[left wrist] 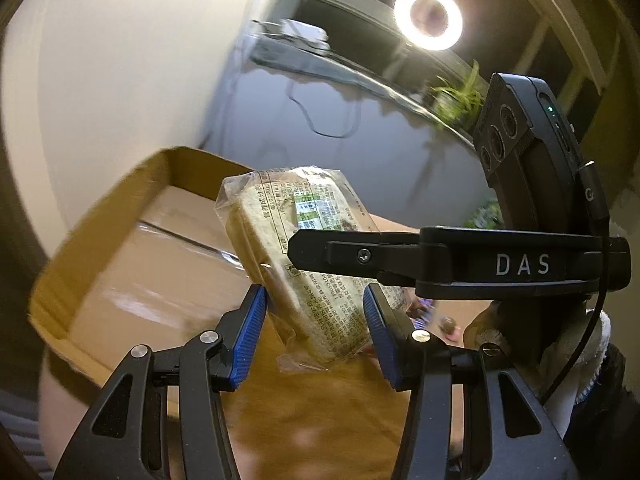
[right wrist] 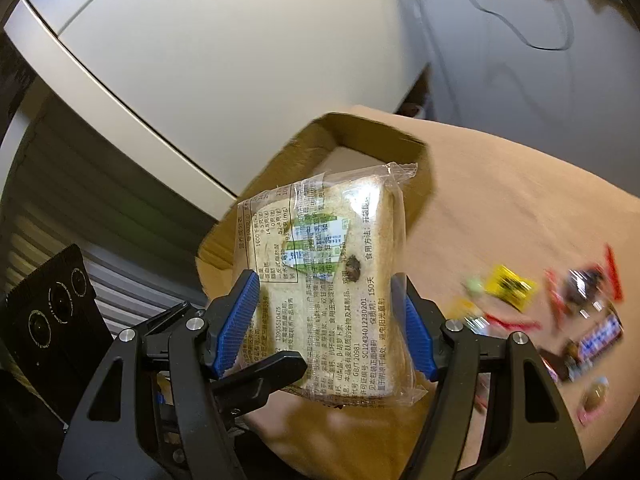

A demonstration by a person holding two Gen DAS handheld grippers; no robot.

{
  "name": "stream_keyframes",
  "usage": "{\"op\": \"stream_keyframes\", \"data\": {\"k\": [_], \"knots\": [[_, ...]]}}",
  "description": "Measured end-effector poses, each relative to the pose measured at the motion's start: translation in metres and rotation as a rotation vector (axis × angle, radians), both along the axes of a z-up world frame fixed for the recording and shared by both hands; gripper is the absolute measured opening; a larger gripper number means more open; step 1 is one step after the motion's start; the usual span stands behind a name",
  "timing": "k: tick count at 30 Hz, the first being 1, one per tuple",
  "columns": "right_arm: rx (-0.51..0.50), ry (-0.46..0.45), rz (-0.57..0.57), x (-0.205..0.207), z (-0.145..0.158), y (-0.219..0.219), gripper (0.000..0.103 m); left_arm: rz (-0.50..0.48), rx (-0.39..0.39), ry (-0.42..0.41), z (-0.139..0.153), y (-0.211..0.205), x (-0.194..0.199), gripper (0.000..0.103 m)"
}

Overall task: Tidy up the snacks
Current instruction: 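Carry the bread loaf into the cardboard box and open the right tool, then move both tools back over the snack pile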

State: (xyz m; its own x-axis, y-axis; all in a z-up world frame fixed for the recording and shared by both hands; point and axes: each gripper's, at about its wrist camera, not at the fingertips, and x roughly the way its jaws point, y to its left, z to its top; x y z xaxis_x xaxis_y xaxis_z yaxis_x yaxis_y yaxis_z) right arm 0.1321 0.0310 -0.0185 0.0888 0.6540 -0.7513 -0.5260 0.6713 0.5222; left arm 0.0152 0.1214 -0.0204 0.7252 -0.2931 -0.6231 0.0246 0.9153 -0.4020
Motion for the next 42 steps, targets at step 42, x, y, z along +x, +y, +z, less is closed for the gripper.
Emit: {"op": "stream_keyframes", "data": {"k": [42], "knots": [[-0.088, -0.185, -0.034, 0.01, -0.001, -0.041, 0.074, 0.159, 0.114, 0.013, 0.007, 0.011, -0.021, 0.048]]}}
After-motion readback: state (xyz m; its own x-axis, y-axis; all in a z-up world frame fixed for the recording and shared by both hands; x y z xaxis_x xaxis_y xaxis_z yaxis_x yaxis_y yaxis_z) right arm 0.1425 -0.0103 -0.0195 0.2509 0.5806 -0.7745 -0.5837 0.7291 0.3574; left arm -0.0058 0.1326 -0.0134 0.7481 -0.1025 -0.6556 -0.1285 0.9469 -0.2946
